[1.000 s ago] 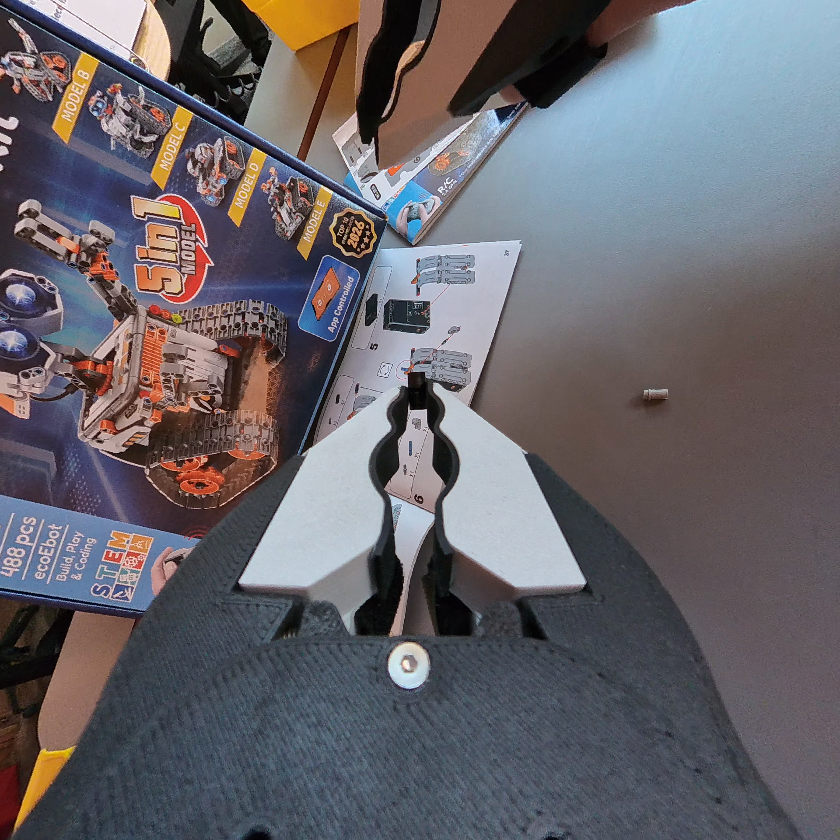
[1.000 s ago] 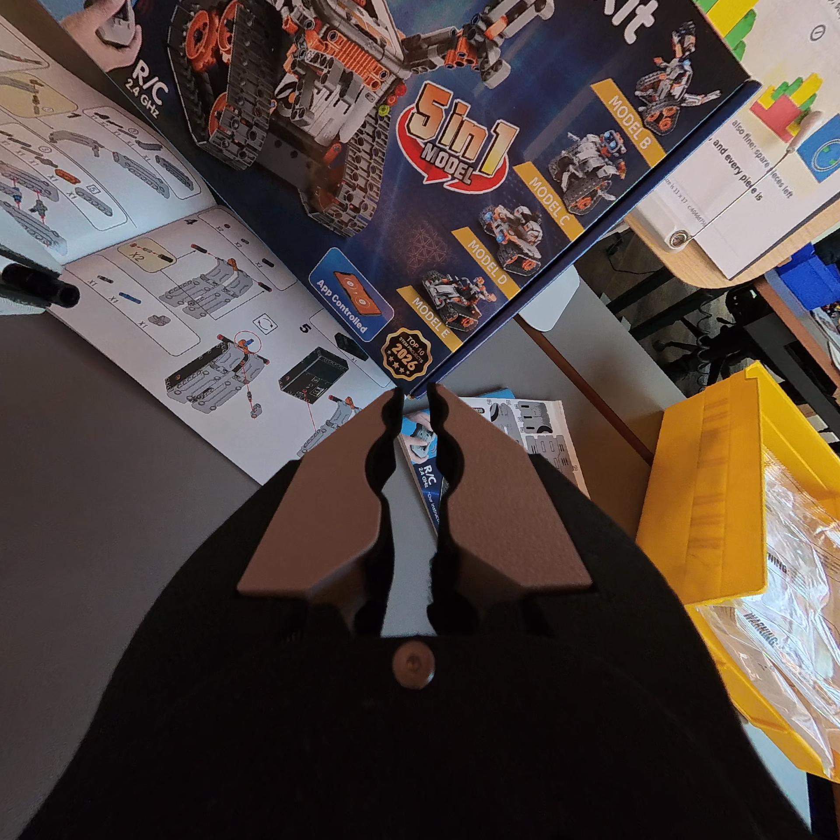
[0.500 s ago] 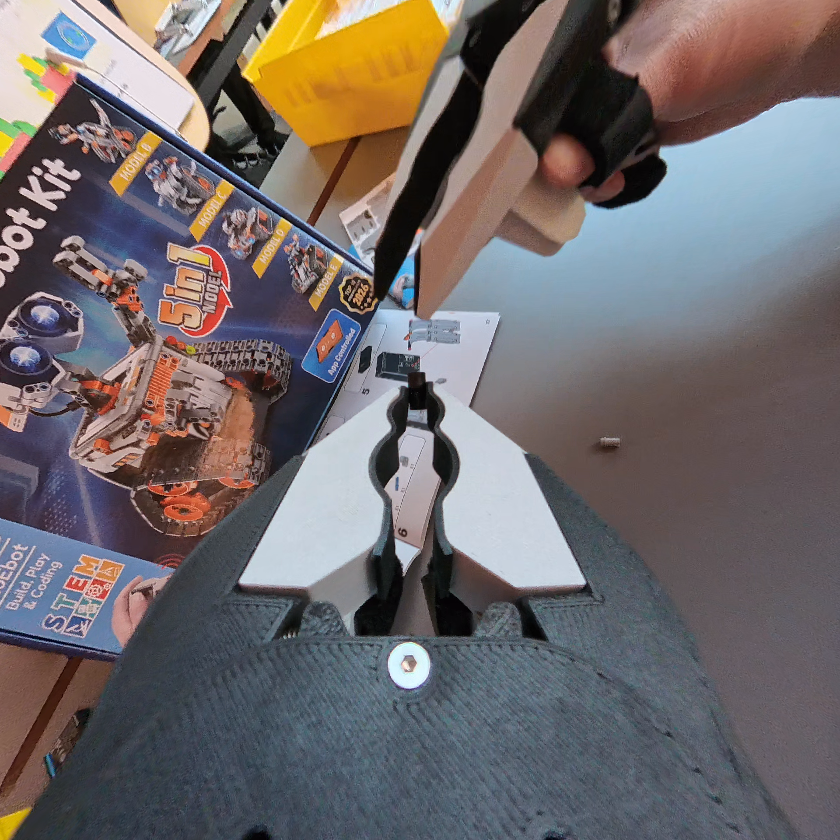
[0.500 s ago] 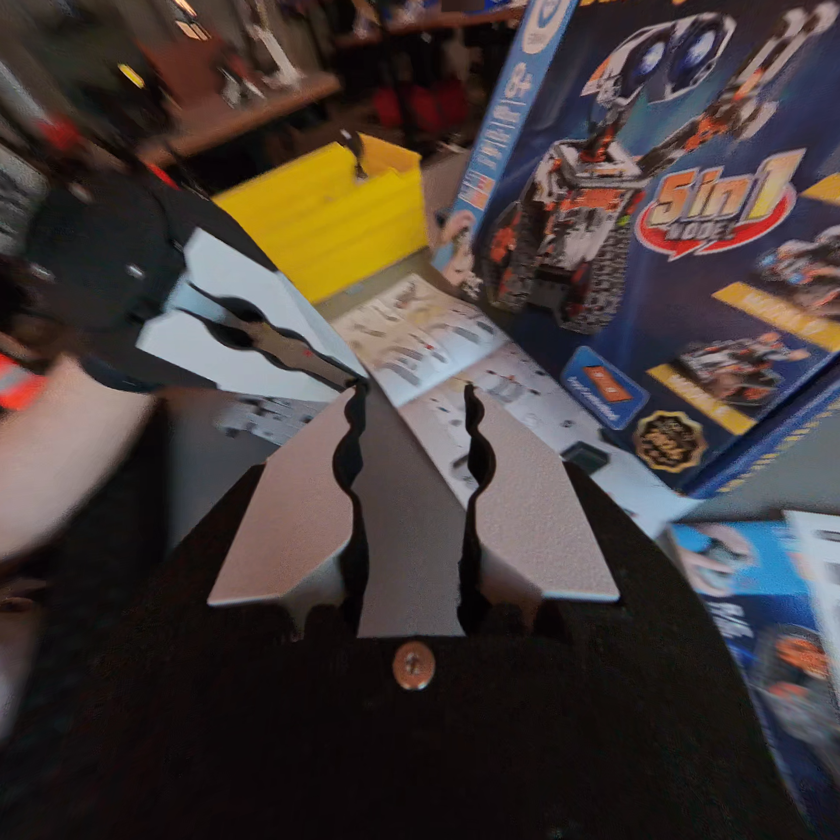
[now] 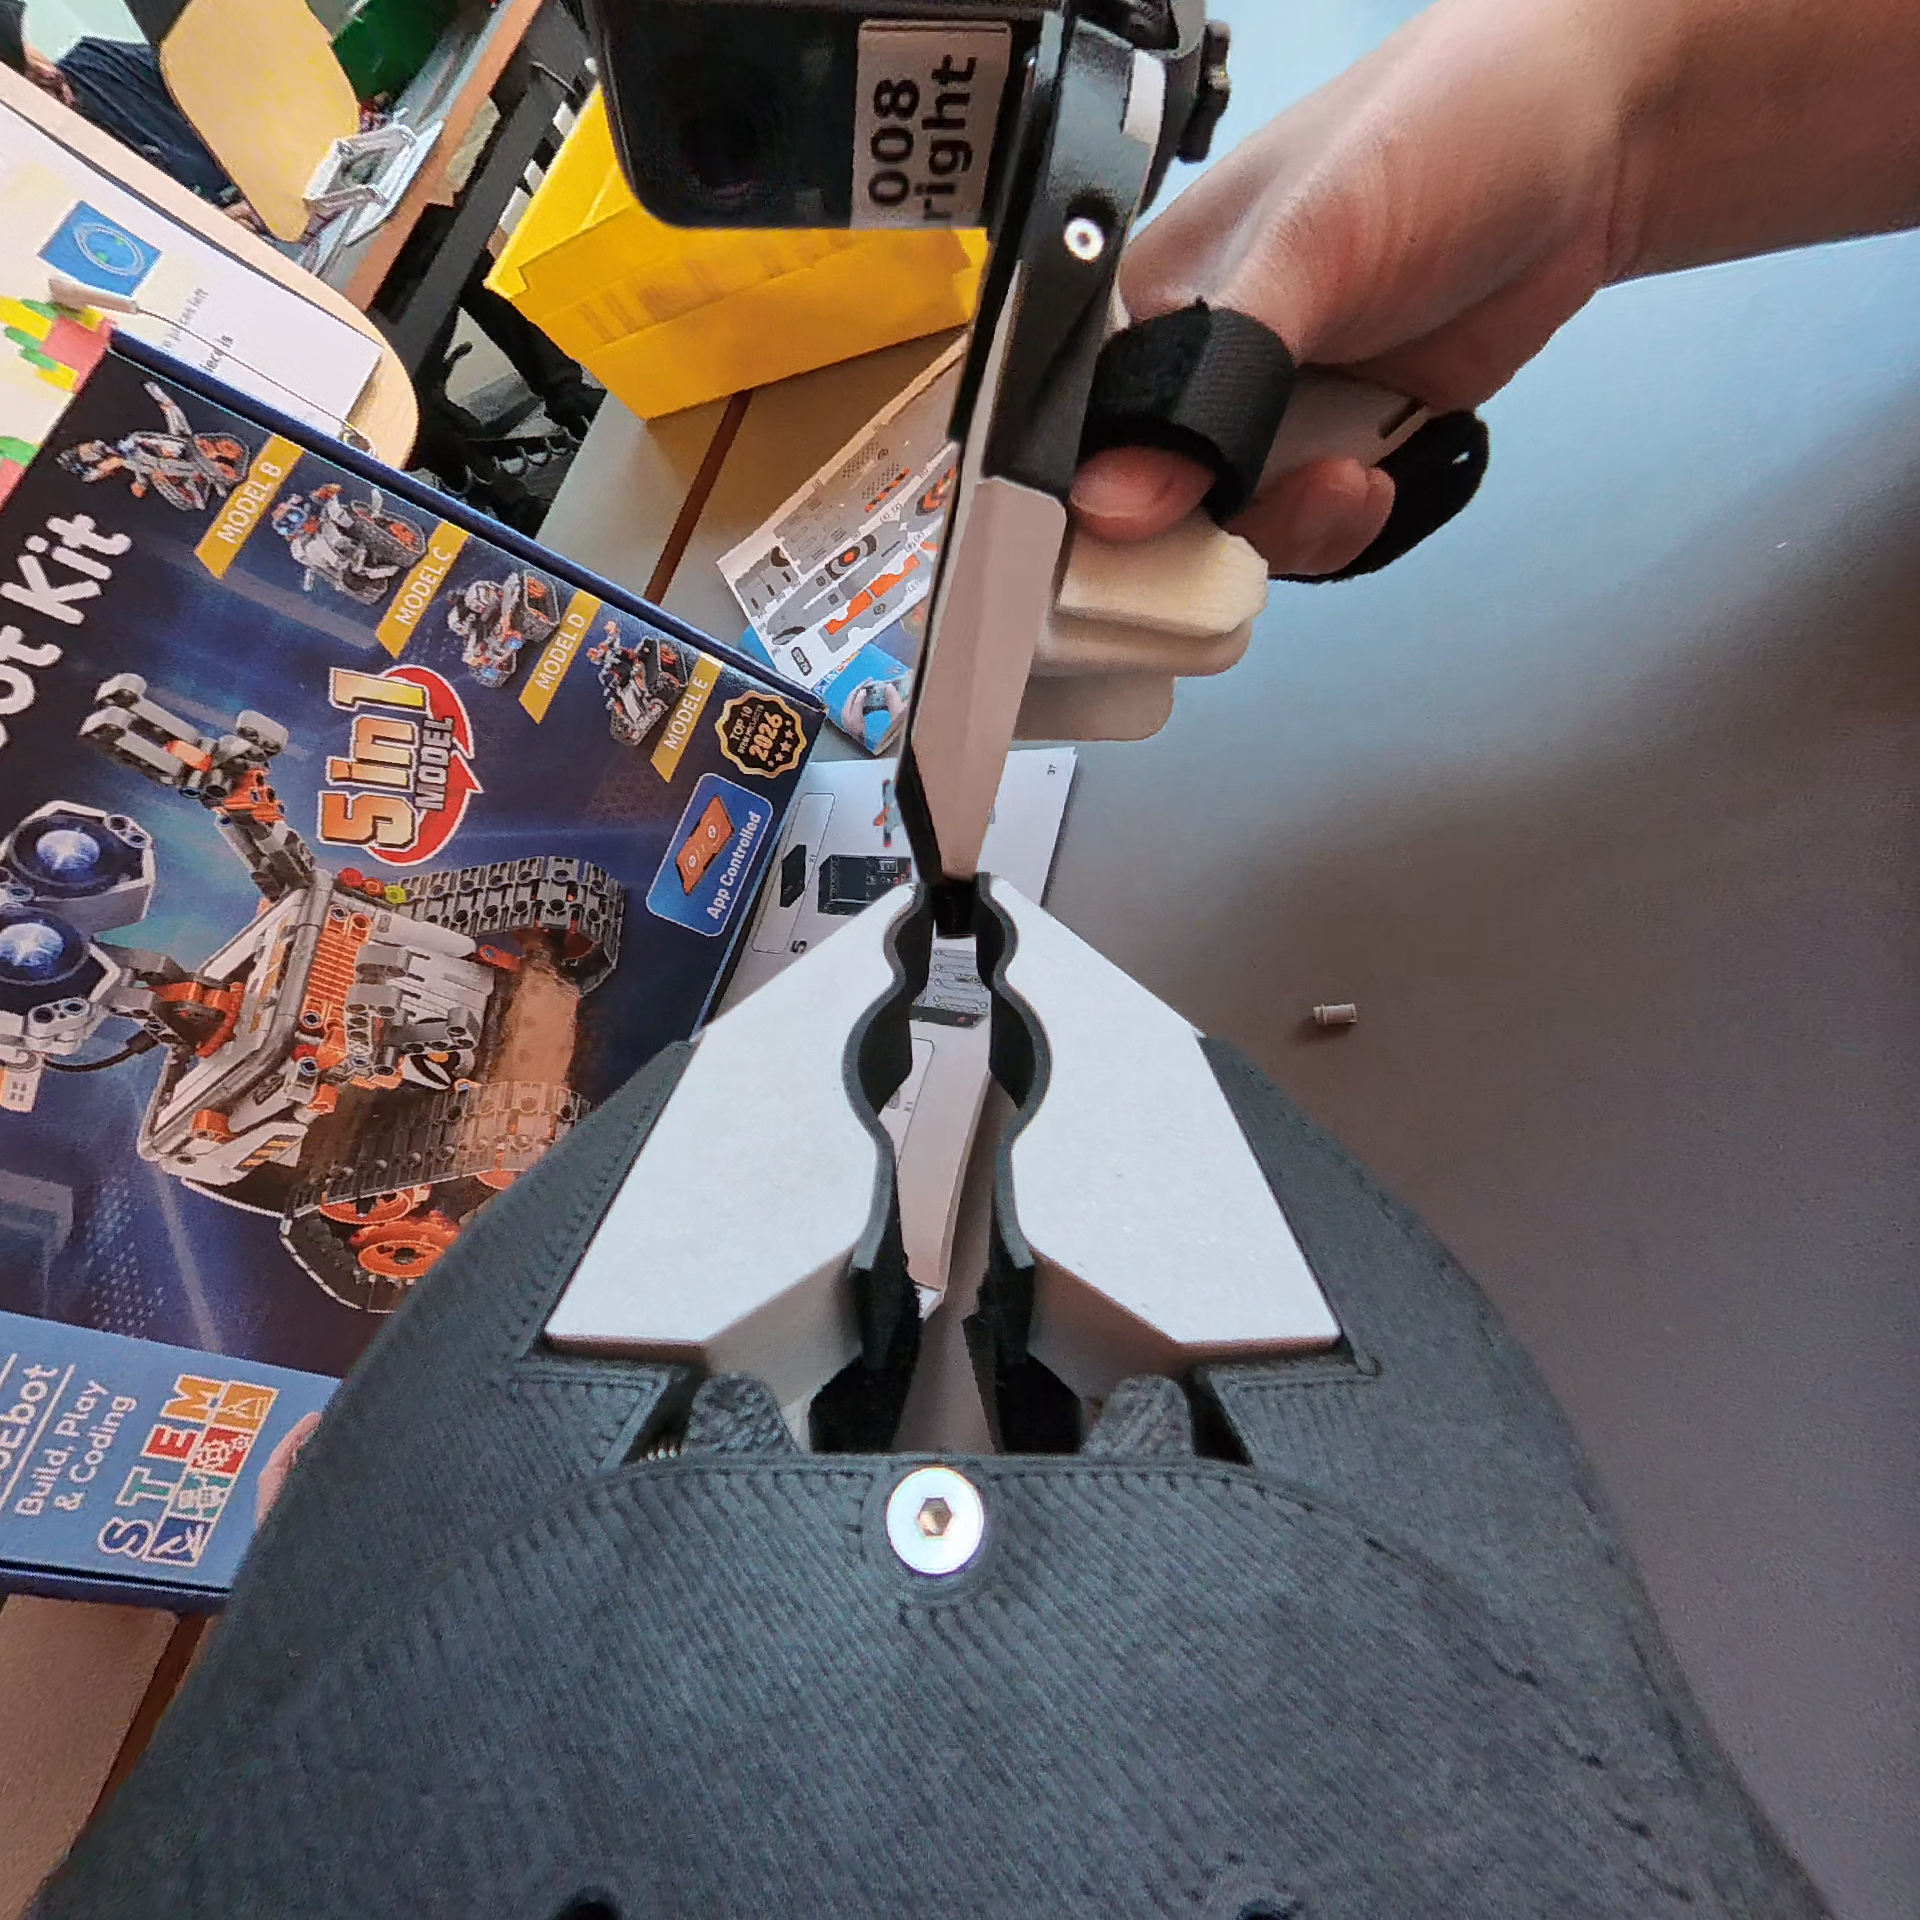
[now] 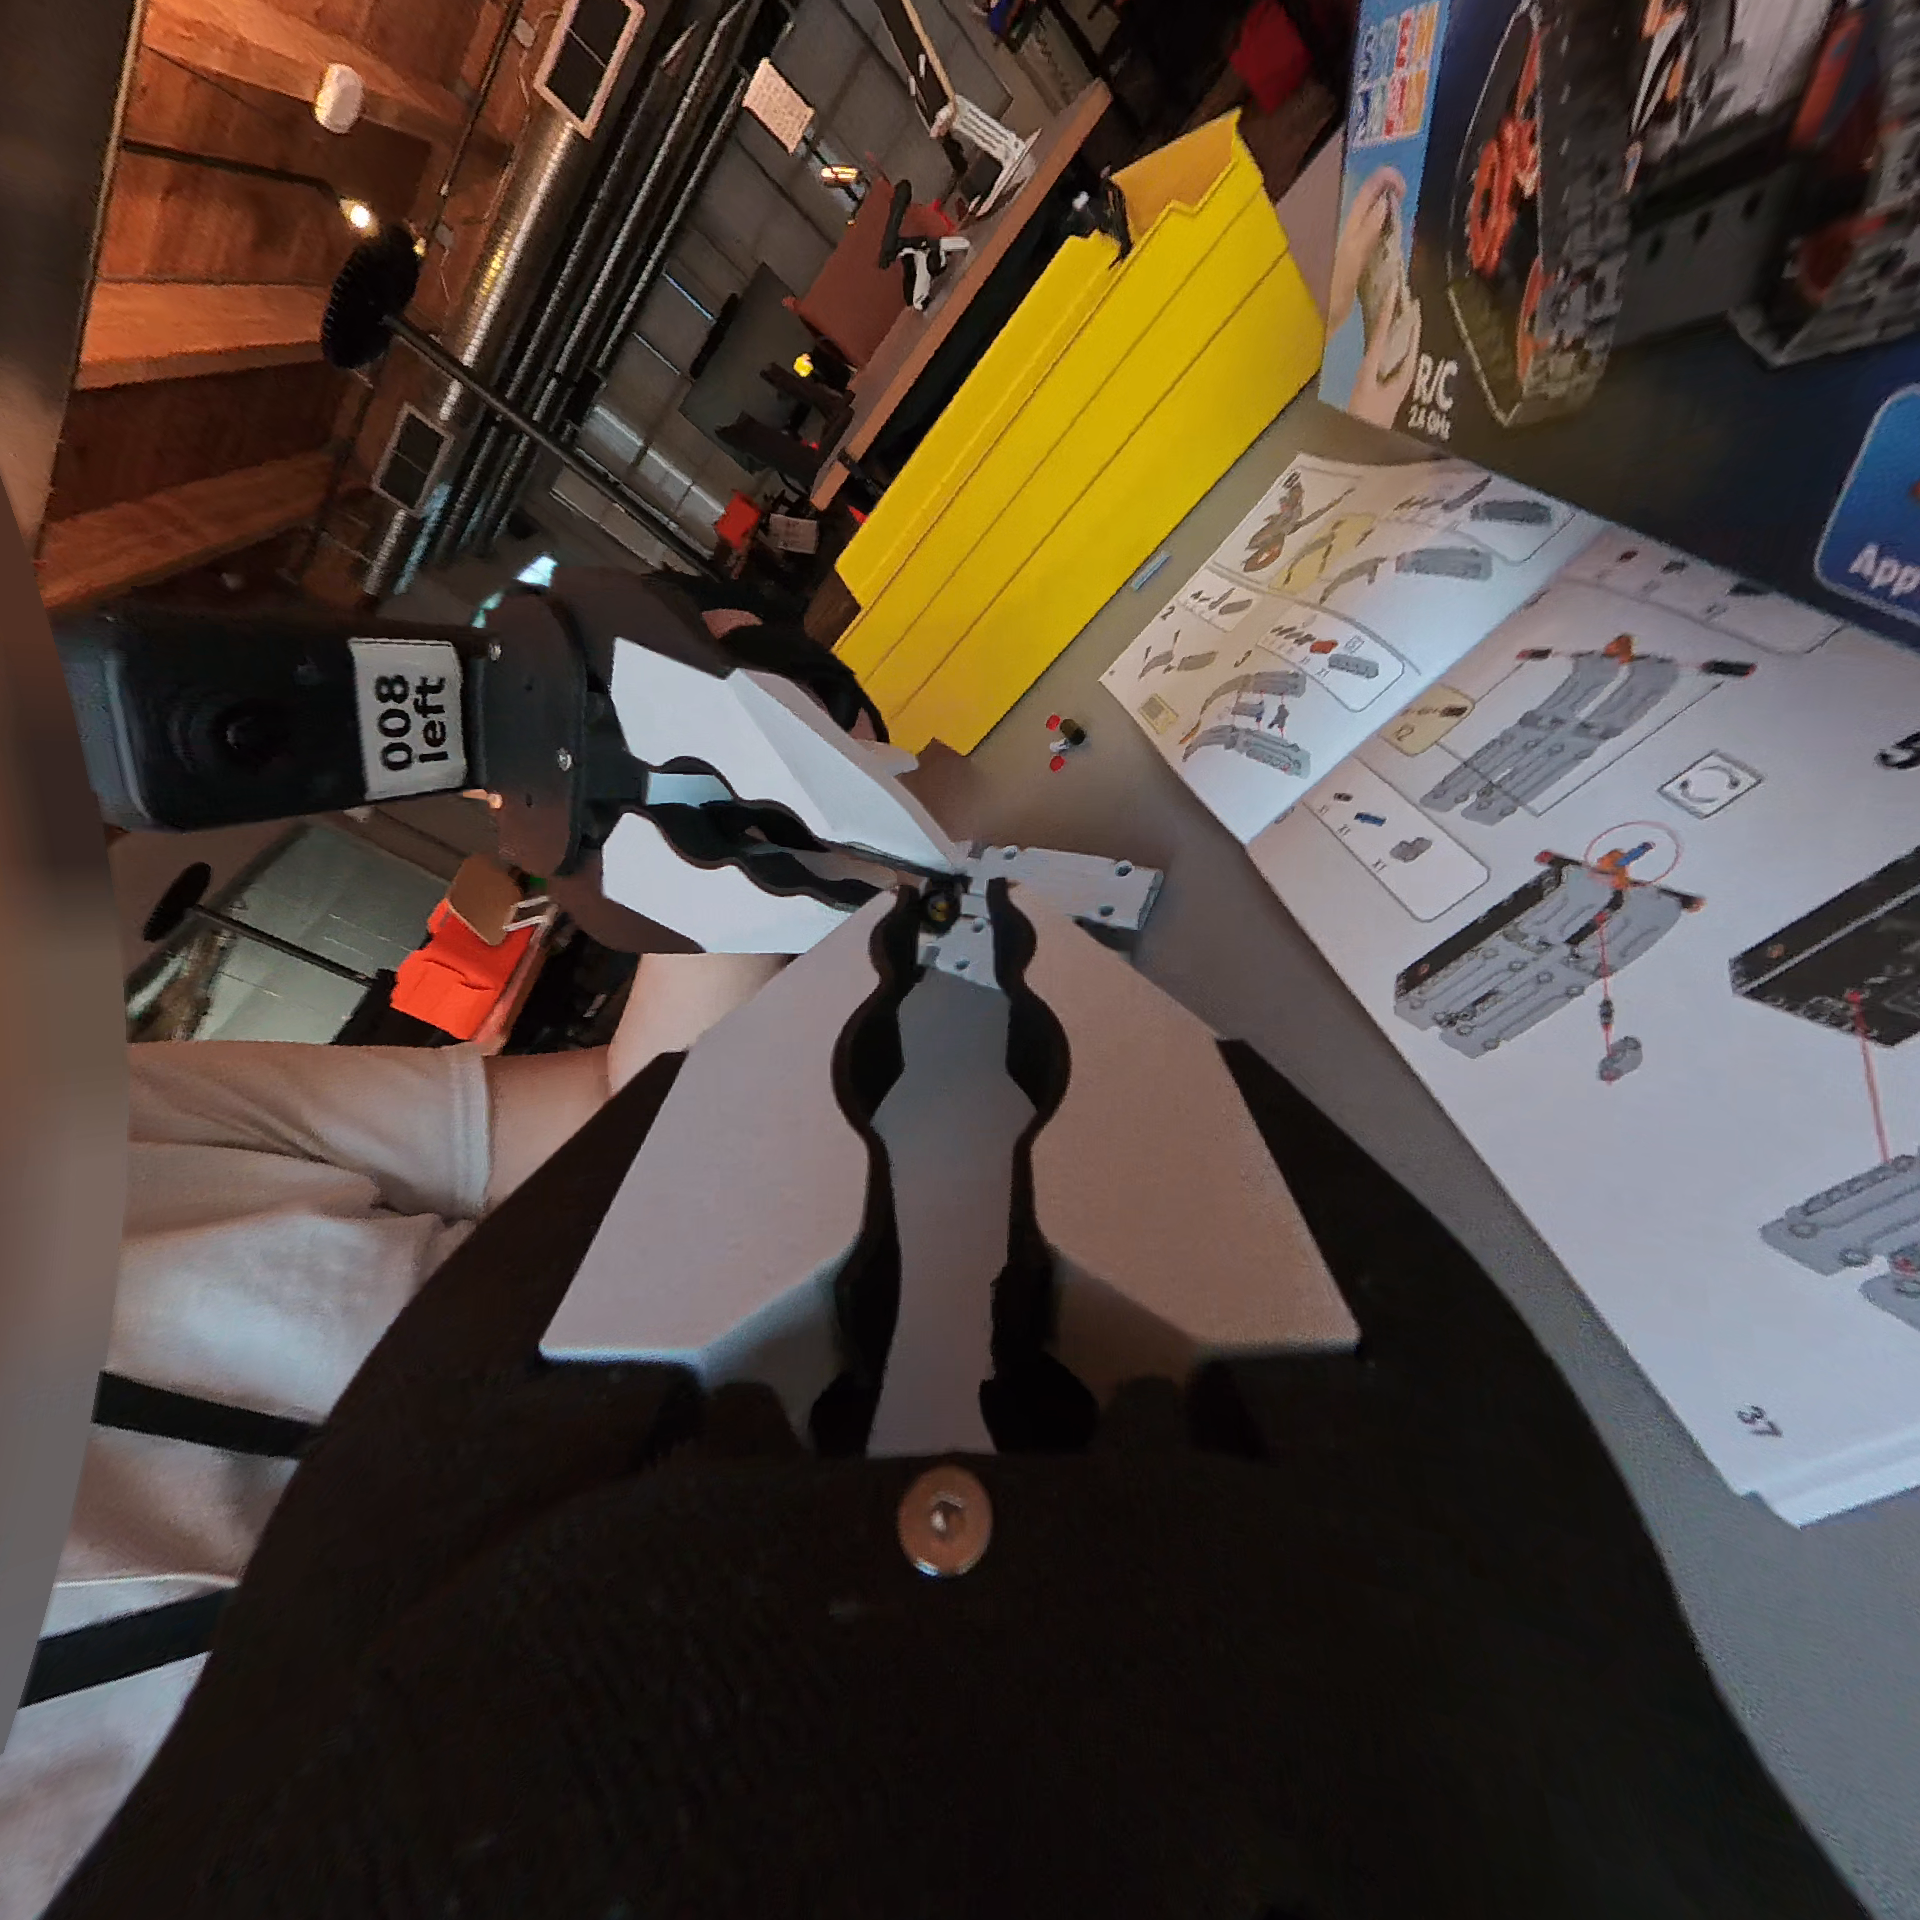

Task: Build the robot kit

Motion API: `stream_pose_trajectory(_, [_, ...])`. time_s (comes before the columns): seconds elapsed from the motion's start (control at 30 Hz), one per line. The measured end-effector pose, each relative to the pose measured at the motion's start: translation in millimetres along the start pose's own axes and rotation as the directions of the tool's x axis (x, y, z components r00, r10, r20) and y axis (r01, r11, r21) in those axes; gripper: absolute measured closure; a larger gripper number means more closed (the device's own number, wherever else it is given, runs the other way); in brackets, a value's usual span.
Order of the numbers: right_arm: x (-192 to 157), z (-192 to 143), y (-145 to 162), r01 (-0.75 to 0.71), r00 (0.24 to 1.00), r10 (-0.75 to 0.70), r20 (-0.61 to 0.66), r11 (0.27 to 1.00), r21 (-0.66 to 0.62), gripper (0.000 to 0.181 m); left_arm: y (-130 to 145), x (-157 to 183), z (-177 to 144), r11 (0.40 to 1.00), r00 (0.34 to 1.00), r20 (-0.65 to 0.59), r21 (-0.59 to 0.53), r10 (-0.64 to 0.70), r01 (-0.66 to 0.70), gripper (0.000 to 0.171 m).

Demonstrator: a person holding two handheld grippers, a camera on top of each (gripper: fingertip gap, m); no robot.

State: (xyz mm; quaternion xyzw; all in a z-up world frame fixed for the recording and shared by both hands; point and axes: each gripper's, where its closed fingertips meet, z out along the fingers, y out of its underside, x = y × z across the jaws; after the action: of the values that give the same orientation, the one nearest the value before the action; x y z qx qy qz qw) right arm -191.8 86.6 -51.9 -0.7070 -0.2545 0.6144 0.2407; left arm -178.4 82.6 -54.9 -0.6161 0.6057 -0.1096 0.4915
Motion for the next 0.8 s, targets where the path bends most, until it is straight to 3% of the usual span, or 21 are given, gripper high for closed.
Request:
stream_pose_trajectory(0.03, [-2,0,0,-0.021,0.999,0.021,0.030,1.000,0.002,0.175,0,1,0,1.000,1.000,0.001,-0.003,0.007,-0.007,0.165])
stream_pose_trajectory(0.3, [-8,-12,-12,-0.188,0.962,0.170,0.214,0.980,0.065,0.175,-7,-5,-9,0.998,0.999,0.006,0.059,-0.031,0.031,0.159])
stream_pose_trajectory(0.7, [-14,-9,-6,-0.140,0.964,0.131,0.231,0.990,0.025,0.175,-12,-1,-6,0.997,1.000,-0.004,0.068,-0.029,0.029,0.165])
stream_pose_trajectory(0.8, [-15,-7,-4,-0.118,0.969,0.113,0.220,0.993,0.009,0.166,-12,-1,-6,0.998,1.000,-0.003,0.065,-0.027,0.027,0.165])
